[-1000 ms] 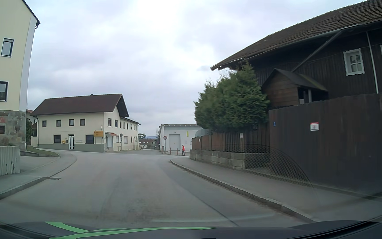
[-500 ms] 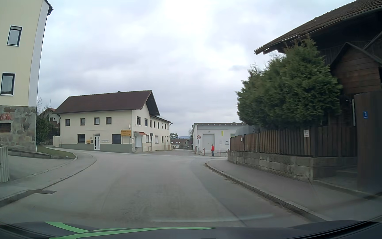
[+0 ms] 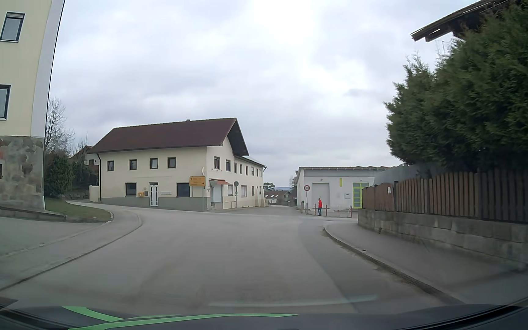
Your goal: Follow the waypoints while adhering to traffic rules and regulations
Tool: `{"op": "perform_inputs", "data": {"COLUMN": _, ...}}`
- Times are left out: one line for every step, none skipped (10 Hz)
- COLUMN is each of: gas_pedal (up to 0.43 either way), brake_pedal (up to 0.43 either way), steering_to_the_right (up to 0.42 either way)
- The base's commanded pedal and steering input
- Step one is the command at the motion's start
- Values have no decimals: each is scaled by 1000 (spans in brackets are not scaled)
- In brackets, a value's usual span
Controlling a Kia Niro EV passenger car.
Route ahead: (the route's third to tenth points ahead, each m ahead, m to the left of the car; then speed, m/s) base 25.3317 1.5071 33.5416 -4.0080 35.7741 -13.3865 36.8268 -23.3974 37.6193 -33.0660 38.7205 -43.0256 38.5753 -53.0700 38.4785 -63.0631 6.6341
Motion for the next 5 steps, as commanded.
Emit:
{"op": "perform_inputs", "data": {"gas_pedal": 8, "brake_pedal": 0, "steering_to_the_right": -41}}
{"op": "perform_inputs", "data": {"gas_pedal": 0, "brake_pedal": 0, "steering_to_the_right": -33}}
{"op": "perform_inputs", "data": {"gas_pedal": 0, "brake_pedal": 0, "steering_to_the_right": -25}}
{"op": "perform_inputs", "data": {"gas_pedal": 0, "brake_pedal": 0, "steering_to_the_right": -17}}
{"op": "perform_inputs", "data": {"gas_pedal": 0, "brake_pedal": 0, "steering_to_the_right": -12}}
